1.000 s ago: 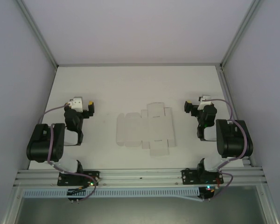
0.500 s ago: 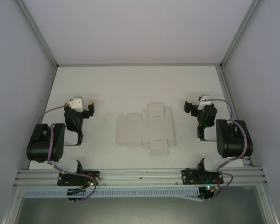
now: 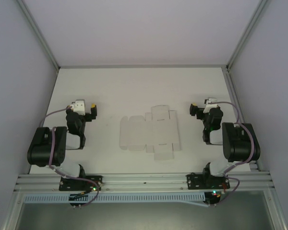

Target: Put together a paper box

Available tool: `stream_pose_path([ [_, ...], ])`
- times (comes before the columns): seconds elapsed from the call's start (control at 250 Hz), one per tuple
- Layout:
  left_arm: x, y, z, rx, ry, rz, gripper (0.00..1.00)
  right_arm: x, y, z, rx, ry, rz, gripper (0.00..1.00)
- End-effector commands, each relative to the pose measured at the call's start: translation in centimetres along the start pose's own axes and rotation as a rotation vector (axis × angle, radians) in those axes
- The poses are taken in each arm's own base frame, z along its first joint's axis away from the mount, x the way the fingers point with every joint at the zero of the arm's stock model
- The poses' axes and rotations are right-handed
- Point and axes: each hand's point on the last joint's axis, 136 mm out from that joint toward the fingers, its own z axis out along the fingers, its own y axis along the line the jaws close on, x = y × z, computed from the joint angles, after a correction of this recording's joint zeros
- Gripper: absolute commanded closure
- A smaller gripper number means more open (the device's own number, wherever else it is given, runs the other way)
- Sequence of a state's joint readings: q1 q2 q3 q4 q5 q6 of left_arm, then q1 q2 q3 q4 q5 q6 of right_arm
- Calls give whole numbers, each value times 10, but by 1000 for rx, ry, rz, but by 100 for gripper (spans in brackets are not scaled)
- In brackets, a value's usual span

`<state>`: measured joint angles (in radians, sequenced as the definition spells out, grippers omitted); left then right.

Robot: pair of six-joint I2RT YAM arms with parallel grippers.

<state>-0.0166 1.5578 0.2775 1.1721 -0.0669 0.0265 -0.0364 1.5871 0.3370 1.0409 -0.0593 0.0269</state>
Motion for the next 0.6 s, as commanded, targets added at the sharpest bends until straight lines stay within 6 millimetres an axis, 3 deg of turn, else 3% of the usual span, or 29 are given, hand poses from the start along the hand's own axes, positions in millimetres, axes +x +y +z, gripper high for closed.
stream_pose_path([
  [0.0,-3,2,-2,-9,-8,16,0,-3,1,-3,4,-12,9,0],
  [0.26,-4,1,-2,-3,-10,20,0,-3,0,-4,9,-15,9,0],
  [0.323,-10,-3,5,23,39,30,0,-12,-5,-4,40,-21,24,0],
  [0.399,-29,-7,13,50,90,38,0,-25,-2,-6,36,22,18,0],
  [0.519,-61,-8,15,42,93,-79,0,-72,2,-19,41,-28,53,0],
  [0.595,-71,-24,20,52,181,-120,0,-100,14,-28,10,-19,102,0],
])
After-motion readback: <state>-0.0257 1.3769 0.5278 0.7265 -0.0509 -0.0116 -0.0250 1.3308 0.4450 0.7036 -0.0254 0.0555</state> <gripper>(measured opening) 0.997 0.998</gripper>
